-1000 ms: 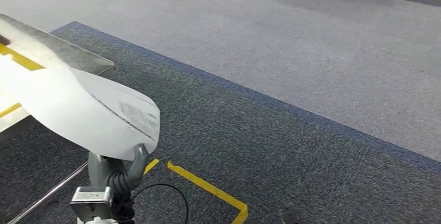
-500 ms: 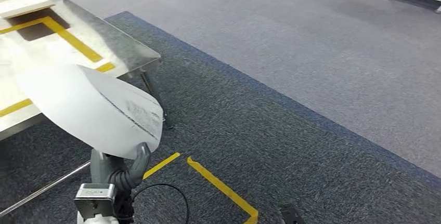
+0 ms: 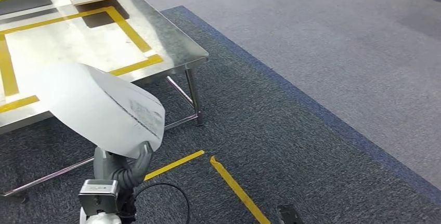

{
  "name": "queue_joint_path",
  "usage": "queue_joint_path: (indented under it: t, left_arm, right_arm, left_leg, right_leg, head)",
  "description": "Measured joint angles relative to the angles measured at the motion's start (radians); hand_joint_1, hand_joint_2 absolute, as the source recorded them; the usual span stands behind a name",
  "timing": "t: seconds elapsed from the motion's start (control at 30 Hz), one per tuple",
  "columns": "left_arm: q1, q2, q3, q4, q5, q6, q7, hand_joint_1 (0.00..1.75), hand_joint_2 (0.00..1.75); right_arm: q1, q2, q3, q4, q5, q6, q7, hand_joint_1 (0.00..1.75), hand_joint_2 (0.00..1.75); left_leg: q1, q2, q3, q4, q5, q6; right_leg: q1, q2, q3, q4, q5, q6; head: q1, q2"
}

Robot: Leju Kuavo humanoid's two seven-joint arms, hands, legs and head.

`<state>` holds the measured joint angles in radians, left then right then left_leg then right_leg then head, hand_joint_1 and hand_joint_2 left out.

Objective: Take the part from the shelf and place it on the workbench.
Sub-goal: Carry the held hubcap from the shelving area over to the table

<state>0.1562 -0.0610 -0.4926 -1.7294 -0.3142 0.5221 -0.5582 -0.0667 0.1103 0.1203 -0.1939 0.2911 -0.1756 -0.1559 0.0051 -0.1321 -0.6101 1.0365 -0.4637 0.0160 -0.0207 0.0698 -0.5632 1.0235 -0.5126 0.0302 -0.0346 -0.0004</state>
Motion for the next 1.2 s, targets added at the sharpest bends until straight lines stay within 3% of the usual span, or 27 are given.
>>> queue_joint_path:
  t: [0.03,0.07,0.1,0.17,0.23,0.27,0.33,0.37,0.4,0.47,0.53,0.6,0.67,0.73,0.77,0.8,0.83,0.9,0.97,1.03,1.07,1.13,1.2]
  left_arm:
    - [0.001,0.000,0.000,0.001,0.000,-0.001,0.000,1.75,1.75]
    - [0.000,0.000,0.001,0.002,0.000,-0.001,-0.001,1.75,1.75]
    - [-0.002,0.000,0.001,0.003,0.000,-0.001,-0.001,1.75,1.75]
    - [-0.006,0.001,0.002,0.004,0.000,-0.001,-0.002,1.75,1.75]
    - [-0.004,0.001,0.002,0.007,-0.001,-0.001,-0.002,1.75,1.75]
    - [-0.003,0.001,0.002,0.008,-0.001,-0.001,-0.002,1.75,1.75]
    - [-0.003,0.001,0.003,0.010,-0.001,0.000,-0.002,1.75,1.75]
    - [-0.003,0.001,0.003,0.010,-0.001,0.001,-0.002,1.75,1.75]
    - [-0.004,0.001,0.003,0.011,-0.001,0.001,-0.002,1.75,1.75]
    - [-0.006,0.000,0.003,0.011,-0.001,0.000,-0.002,1.75,1.75]
    - [-0.004,0.000,0.004,0.012,-0.001,-0.005,-0.003,1.75,1.75]
    - [-0.003,-0.001,0.005,0.013,-0.001,-0.009,-0.003,1.75,1.75]
    - [-0.005,-0.003,0.006,0.013,-0.002,-0.010,-0.003,1.75,1.75]
    - [-0.004,-0.006,0.007,0.015,-0.002,-0.010,-0.003,1.75,1.75]
    - [-0.004,-0.006,0.007,0.016,-0.002,-0.010,-0.003,1.75,1.75]
    - [-0.003,-0.006,0.007,0.017,-0.002,-0.010,-0.003,1.75,1.75]
    - [-0.002,-0.006,0.008,0.018,-0.002,-0.010,-0.003,1.75,1.75]
    - [-0.001,-0.006,0.008,0.018,-0.005,-0.008,-0.003,1.75,1.75]
    - [-0.001,-0.006,0.009,0.018,-0.009,-0.006,-0.003,1.75,1.75]
    - [0.001,-0.006,0.011,0.018,-0.013,-0.007,-0.002,1.75,1.75]
    - [0.002,-0.005,0.012,0.018,-0.015,-0.008,-0.002,1.75,1.75]
    - [-0.001,-0.005,0.012,0.018,-0.019,-0.014,-0.002,1.75,1.75]
    - [-0.004,-0.005,0.012,0.018,-0.020,-0.018,-0.001,1.75,1.75]
  right_arm:
    - [0.000,0.000,0.000,0.000,0.000,0.003,-0.001,0.00,0.00]
    - [0.000,0.000,0.000,0.000,0.000,0.004,-0.001,0.00,0.00]
    - [-0.001,0.000,0.000,0.000,0.000,0.006,0.000,0.00,0.00]
    - [0.005,0.000,0.000,0.000,-0.002,0.009,0.000,0.00,0.00]
    - [0.013,-0.001,0.000,0.001,-0.002,0.011,0.000,0.00,0.00]
    - [0.015,-0.001,0.000,0.001,-0.003,0.012,0.000,0.00,0.00]
    - [0.014,-0.001,0.000,0.001,-0.006,0.013,-0.002,0.00,0.00]
    - [0.013,0.000,-0.001,0.001,-0.008,0.013,-0.003,0.00,0.00]
    - [0.013,0.000,-0.001,0.001,-0.009,0.014,-0.004,0.00,0.00]
    - [0.012,0.000,-0.001,0.001,-0.011,0.013,-0.005,0.00,0.00]
    - [0.009,0.000,-0.002,0.001,-0.014,0.013,-0.007,0.00,0.00]
    - [0.004,0.000,-0.003,0.000,-0.015,0.013,-0.010,0.00,0.00]
    - [0.003,0.000,-0.003,0.000,-0.014,0.013,-0.011,0.00,0.00]
    - [0.010,0.000,-0.003,0.001,-0.012,0.013,-0.011,0.00,0.00]
    - [0.015,0.000,-0.003,0.001,-0.012,0.013,-0.010,0.00,0.00]
    - [0.018,0.000,-0.003,0.001,-0.012,0.013,-0.010,0.00,0.00]
    - [0.019,0.000,-0.003,0.001,-0.012,0.013,-0.010,0.00,0.00]
    - [0.020,0.000,-0.003,0.002,-0.015,0.013,-0.009,0.00,0.00]
    - [0.021,0.000,-0.003,0.002,-0.017,0.012,-0.007,0.00,0.00]
    - [0.020,0.001,-0.004,0.002,-0.005,0.009,-0.005,0.00,0.00]
    - [0.019,0.001,-0.003,0.002,0.008,0.007,-0.002,0.00,0.00]
    - [0.013,0.003,0.001,0.002,0.033,0.004,0.002,0.00,0.00]
    - [0.013,0.004,0.005,0.002,0.045,0.003,0.004,0.00,0.00]
  left_leg:
    - [0.001,0.001,-0.001,0.000,0.000,-0.006]
    - [0.000,0.018,-0.005,0.009,-0.005,-0.012]
    - [-0.002,0.045,-0.016,0.034,-0.021,-0.019]
    - [-0.001,0.103,-0.063,0.138,-0.075,-0.030]
    - [0.004,0.118,-0.116,0.246,-0.112,-0.037]
    - [0.006,0.121,-0.124,0.260,-0.106,-0.038]
    - [0.006,0.134,-0.084,0.180,-0.048,-0.036]
    - [0.002,0.157,-0.051,0.114,-0.020,-0.032]
    - [-0.003,0.179,-0.022,0.055,-0.002,-0.026]
    - [-0.012,0.206,0.000,0.003,0.002,-0.014]
    - [-0.013,0.186,-0.001,-0.003,0.001,-0.001]
    - [-0.007,0.162,0.001,-0.010,0.006,0.011]
    - [-0.003,0.140,0.003,-0.014,0.009,0.019]
    - [-0.002,0.114,0.003,-0.013,0.009,0.022]
    - [-0.002,0.098,0.003,-0.013,0.009,0.022]
    - [-0.002,0.083,0.004,-0.012,0.008,0.022]
    - [-0.001,0.068,0.005,-0.012,0.008,0.021]
    - [-0.001,0.041,0.004,-0.006,0.005,0.015]
    - [0.000,0.018,-0.002,-0.002,0.006,0.003]
    - [0.004,-0.004,-0.008,-0.003,0.011,-0.010]
    - [0.004,0.002,-0.010,0.000,0.010,-0.016]
    - [0.001,0.050,-0.031,0.047,-0.019,-0.026]
    - [0.002,0.106,-0.084,0.164,-0.079,-0.033]
  right_leg:
    - [0.000,-0.011,0.002,-0.002,0.002,-0.005]
    - [-0.002,-0.022,0.005,-0.006,0.004,-0.011]
    - [-0.003,-0.035,0.009,-0.009,0.004,-0.016]
    - [-0.002,-0.064,0.017,-0.012,0.001,-0.025]
    - [0.000,-0.095,0.021,-0.012,-0.004,-0.028]
    - [0.000,-0.110,0.023,-0.012,-0.006,-0.029]
    - [0.000,-0.135,0.029,-0.012,-0.011,-0.026]
    - [0.001,-0.146,0.033,-0.012,-0.015,-0.023]
    - [0.004,-0.155,0.037,-0.011,-0.019,-0.018]
    - [0.010,-0.176,0.041,-0.011,-0.026,-0.008]
    - [0.011,-0.195,0.046,-0.014,-0.032,0.003]
    - [0.007,-0.157,0.038,0.010,-0.055,0.013]
    - [0.004,-0.095,-0.010,0.114,-0.111,0.017]
    - [0.004,-0.075,-0.079,0.241,-0.155,0.019]
    - [0.004,-0.073,-0.099,0.267,-0.150,0.019]
    - [0.003,-0.072,-0.102,0.254,-0.125,0.019]
    - [0.002,-0.067,-0.087,0.205,-0.086,0.018]
    - [-0.004,-0.027,-0.035,0.070,-0.019,0.017]
    - [-0.007,0.008,-0.003,0.005,-0.003,0.014]
    - [-0.005,-0.003,0.004,0.002,-0.004,0.005]
    - [-0.005,-0.015,0.006,0.000,-0.002,-0.002]
    - [-0.007,-0.041,0.010,-0.004,0.001,-0.015]
    - [-0.003,-0.070,0.013,-0.004,-0.002,-0.024]
  head:
    - [0.000,0.000]
    - [-0.003,0.000]
    - [-0.008,0.000]
    - [-0.016,0.000]
    - [-0.017,0.000]
    - [-0.017,0.000]
    - [-0.017,0.000]
    - [-0.017,0.000]
    - [-0.017,0.000]
    - [-0.016,0.000]
    - [-0.015,0.000]
    - [-0.011,0.000]
    - [-0.005,0.000]
    - [-0.003,0.000]
    - [-0.003,0.000]
    - [-0.003,0.000]
    - [-0.003,0.000]
    - [-0.002,0.000]
    - [-0.003,0.000]
    - [-0.004,0.000]
    - [-0.004,0.000]
    - [-0.013,0.000]
    - [-0.021,0.000]
